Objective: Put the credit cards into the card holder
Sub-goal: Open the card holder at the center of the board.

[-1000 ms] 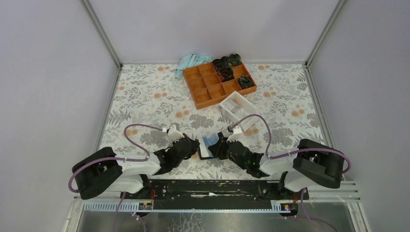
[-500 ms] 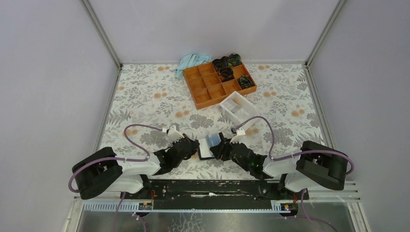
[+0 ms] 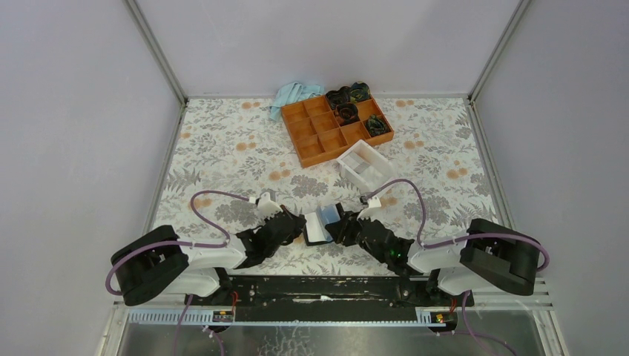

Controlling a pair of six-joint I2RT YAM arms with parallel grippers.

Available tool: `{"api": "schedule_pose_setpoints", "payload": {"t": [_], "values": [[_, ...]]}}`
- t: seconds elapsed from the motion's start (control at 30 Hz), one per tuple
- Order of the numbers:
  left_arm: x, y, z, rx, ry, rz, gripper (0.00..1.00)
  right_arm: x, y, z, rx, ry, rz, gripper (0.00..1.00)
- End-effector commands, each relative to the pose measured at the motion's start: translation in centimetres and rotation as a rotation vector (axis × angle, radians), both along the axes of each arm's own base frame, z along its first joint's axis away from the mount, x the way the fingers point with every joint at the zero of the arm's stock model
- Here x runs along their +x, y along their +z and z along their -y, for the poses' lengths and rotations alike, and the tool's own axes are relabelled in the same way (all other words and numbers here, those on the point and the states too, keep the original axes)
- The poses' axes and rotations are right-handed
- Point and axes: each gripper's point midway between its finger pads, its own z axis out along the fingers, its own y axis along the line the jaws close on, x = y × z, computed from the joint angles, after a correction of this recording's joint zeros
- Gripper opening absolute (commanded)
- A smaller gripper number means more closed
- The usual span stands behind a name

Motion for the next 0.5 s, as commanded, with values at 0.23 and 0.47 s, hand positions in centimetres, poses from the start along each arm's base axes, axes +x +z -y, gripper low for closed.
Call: {"api": "schedule_pose_setpoints", "payload": {"t": [0.23,0.47], "values": [[0.3,0.3,0.3,-0.027,0.003,0.016,0.0,1.2,2.2,0.0,0.052,-0.043,0.038,0.45],[0.3,0.4,0.3,-0.026,0.004,0.018,0.0,1.1,0.9,-0.2,0.049,-0.037,0.011,0.44]]}}
